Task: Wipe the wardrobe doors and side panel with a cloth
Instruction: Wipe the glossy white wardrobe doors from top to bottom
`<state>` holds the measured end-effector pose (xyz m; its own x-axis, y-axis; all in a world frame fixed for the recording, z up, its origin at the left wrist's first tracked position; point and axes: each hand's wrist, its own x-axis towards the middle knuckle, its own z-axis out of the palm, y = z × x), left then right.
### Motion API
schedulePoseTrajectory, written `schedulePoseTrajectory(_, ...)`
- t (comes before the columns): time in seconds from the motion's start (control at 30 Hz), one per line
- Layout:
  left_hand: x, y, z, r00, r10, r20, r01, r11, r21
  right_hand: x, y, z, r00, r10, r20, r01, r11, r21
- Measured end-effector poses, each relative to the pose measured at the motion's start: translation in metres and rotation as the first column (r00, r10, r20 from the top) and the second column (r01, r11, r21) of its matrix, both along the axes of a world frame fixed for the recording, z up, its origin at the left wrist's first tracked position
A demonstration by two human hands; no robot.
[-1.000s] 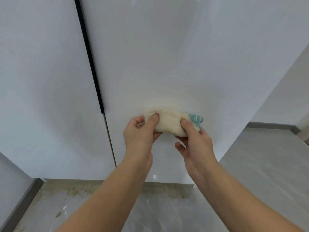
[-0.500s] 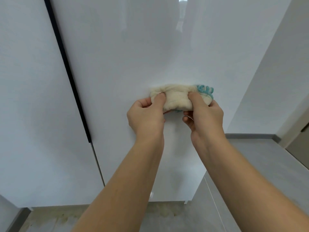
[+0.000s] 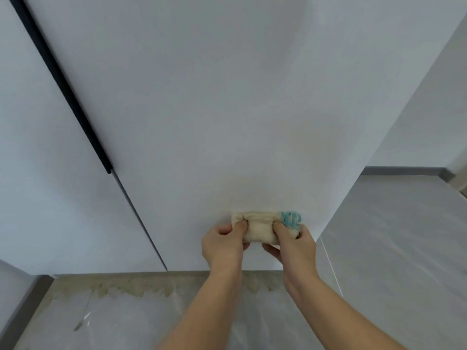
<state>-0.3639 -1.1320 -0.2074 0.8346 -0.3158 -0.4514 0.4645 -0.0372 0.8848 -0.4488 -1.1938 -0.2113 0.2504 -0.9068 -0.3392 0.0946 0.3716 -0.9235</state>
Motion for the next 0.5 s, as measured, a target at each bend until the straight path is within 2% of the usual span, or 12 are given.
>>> schedulePoseTrajectory(0.23, 0.004, -0.011, -0.13, 0.992, 0.026, -0.126, 0.003, 0.976, 0.218, 0.004, -0.007, -0.129, 0.99, -0.049, -0.135, 0.077, 0.973, 0.216)
schedulePoseTrajectory(0.4, 0.007, -0.012, -0.181, 0.978, 0.017, -0.208, 0.039, 0.964, 0.263, 0.01, -0.011, -0.182, 0.976, -0.023, -0.215, 0.088, 0.951, 0.295)
schedulePoseTrajectory(0.5, 0.012, -0.018, -0.225, 0.957, 0.094, -0.275, 0.007, 0.938, 0.346, 0.012, -0.013, -0.207, 0.972, -0.023, -0.235, 0.106, 0.931, 0.35)
